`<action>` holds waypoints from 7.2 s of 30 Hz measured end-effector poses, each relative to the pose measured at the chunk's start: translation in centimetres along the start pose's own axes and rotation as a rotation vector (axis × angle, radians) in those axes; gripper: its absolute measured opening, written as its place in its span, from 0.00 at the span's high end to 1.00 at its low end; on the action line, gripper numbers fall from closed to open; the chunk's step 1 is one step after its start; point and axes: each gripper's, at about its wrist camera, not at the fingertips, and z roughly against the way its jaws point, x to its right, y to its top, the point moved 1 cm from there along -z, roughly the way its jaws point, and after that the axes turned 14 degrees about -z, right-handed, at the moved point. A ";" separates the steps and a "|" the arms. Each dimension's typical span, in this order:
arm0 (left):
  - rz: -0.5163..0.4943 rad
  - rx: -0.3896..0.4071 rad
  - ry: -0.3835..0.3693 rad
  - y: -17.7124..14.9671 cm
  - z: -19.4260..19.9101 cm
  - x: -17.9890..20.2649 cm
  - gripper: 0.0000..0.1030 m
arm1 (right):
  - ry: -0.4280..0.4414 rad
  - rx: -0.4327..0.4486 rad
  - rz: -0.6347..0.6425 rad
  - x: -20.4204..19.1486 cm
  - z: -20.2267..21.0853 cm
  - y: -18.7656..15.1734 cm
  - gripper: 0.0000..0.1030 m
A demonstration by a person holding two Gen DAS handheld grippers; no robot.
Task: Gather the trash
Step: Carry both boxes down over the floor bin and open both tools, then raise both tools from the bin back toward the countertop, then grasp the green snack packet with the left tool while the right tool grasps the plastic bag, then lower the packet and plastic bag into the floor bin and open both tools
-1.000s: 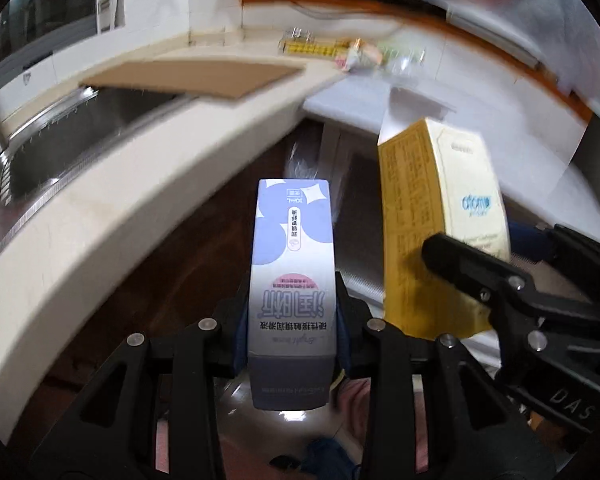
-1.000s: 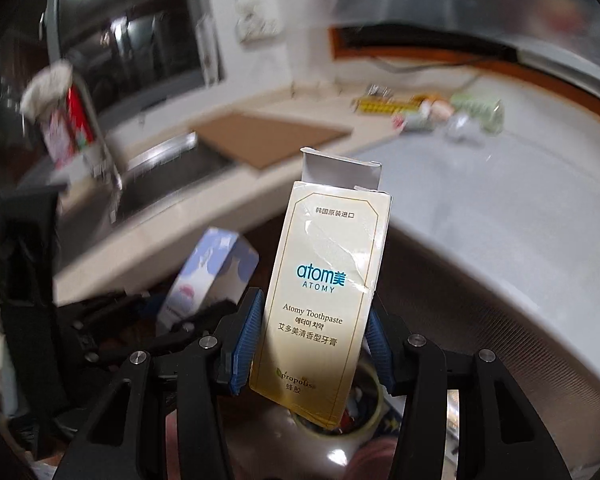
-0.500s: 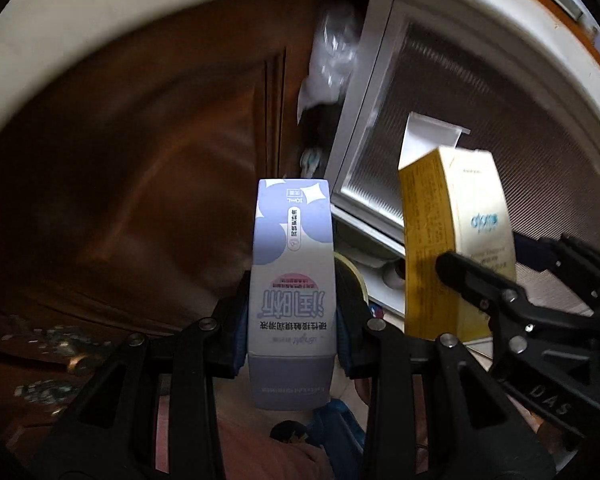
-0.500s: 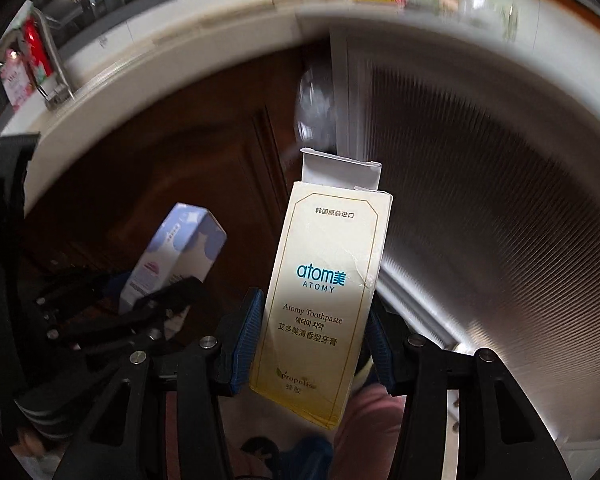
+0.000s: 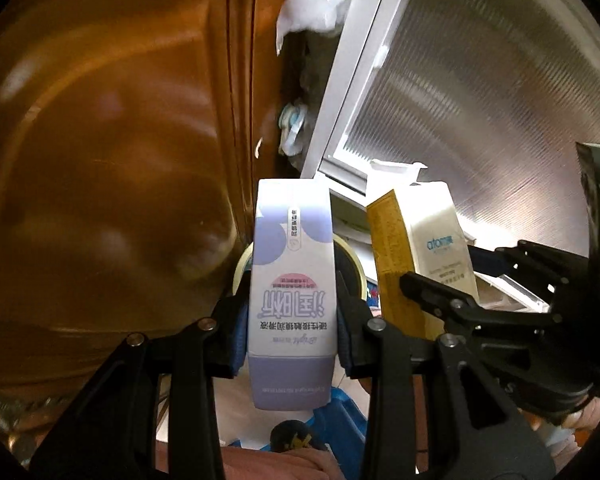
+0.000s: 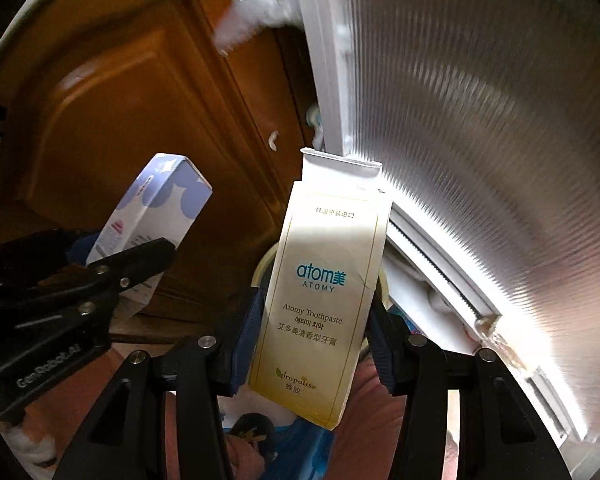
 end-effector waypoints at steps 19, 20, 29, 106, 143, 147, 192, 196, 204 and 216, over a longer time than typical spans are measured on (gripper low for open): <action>-0.064 -0.036 0.049 2.7 -2.9 0.3 0.23 | 0.007 -0.038 -0.016 1.9 -3.7 3.2 0.51; -0.066 -0.034 0.054 2.7 -2.8 0.3 0.21 | 0.006 -0.033 -0.018 2.1 -3.4 3.2 0.51; -0.045 -0.013 0.026 2.8 -1.1 1.1 0.17 | -0.023 -0.005 -0.052 2.2 -0.5 2.1 0.51; -0.525 0.174 0.062 46.3 7.8 4.2 0.07 | 0.106 0.250 -0.227 11.8 18.6 40.9 0.62; -0.219 0.329 0.031 28.5 20.3 5.4 0.85 | 0.208 0.329 -0.174 6.4 25.4 25.2 0.75; -0.189 0.387 0.096 22.2 22.2 6.2 0.85 | 0.208 0.384 -0.137 3.8 27.1 20.1 0.75; 0.023 0.147 0.038 1.6 2.7 1.1 0.84 | 0.007 0.127 0.138 -4.0 2.9 -0.5 0.74; 0.001 0.120 0.014 1.6 0.8 1.0 0.83 | 0.028 0.080 0.125 -3.1 0.4 0.5 0.74; -0.013 0.046 -0.061 2.1 -3.6 0.5 0.79 | 0.069 -0.015 0.059 -0.7 -4.7 2.7 0.72; -0.039 0.032 -0.054 3.6 -5.7 0.4 0.57 | 0.080 -0.059 0.003 1.5 -8.2 5.2 0.56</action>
